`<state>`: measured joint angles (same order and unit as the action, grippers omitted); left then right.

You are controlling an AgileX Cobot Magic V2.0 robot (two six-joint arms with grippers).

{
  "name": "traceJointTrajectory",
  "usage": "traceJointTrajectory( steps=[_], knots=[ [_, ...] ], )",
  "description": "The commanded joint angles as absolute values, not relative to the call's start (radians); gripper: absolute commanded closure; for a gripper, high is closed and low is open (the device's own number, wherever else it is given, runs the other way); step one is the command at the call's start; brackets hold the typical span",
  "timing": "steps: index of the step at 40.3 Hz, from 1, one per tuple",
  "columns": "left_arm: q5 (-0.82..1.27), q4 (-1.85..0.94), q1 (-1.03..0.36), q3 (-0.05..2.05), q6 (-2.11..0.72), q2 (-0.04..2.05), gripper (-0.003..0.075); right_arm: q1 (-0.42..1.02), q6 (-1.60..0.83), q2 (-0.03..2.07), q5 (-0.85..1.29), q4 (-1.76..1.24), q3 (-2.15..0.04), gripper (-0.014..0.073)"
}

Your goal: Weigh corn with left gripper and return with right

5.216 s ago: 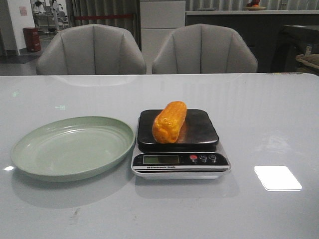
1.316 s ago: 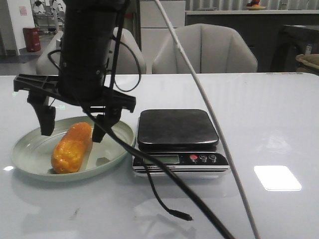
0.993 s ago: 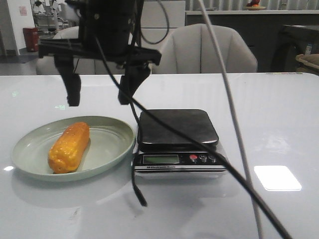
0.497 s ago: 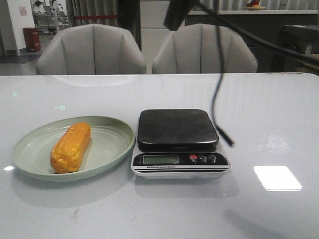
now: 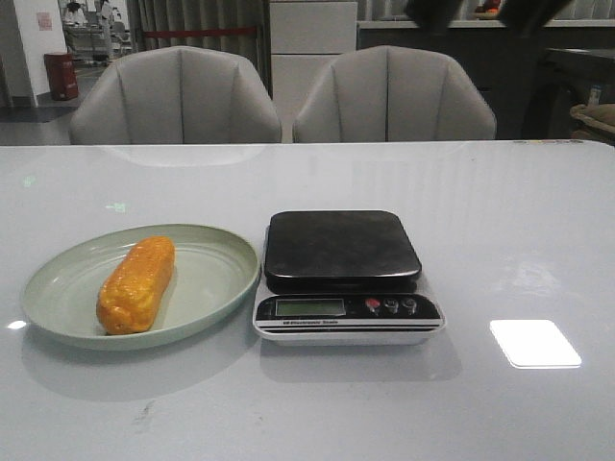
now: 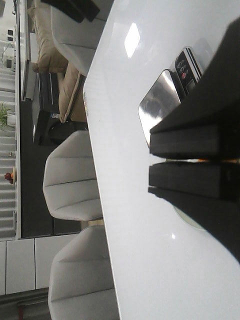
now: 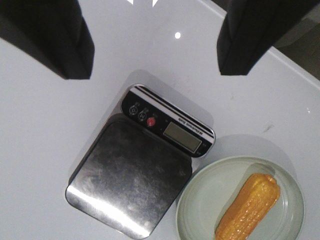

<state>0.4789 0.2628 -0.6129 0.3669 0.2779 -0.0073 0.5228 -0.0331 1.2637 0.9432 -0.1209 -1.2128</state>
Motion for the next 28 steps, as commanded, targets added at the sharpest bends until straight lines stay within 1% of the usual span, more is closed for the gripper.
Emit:
traceJointTrajectory(
  steps=[1,7,10,20,28],
  knots=[
    [0.401,0.272,-0.614,0.393,0.276,-0.024,0.0588,0.517,-0.054,1.101,0.827,-0.131,-1.104,-0.0014],
    [0.401,0.272,-0.614,0.393,0.276,-0.024,0.0588,0.517,-0.054,0.876,0.724,-0.13,-0.91,-0.0014],
    [0.401,0.272,-0.614,0.393,0.276,-0.024,0.0588,0.517,-0.054,0.718,0.671,-0.125,-0.8,-0.0014],
    [0.401,0.272,-0.614,0.393,0.276,-0.024,0.0588,0.517,-0.054,0.372,0.571,-0.09,-0.595,-0.0014],
    [0.401,0.272,-0.614,0.393,0.276,-0.024,0.0588,0.517,-0.054,0.154,0.399,-0.088,-0.436,-0.0014]
  ],
)
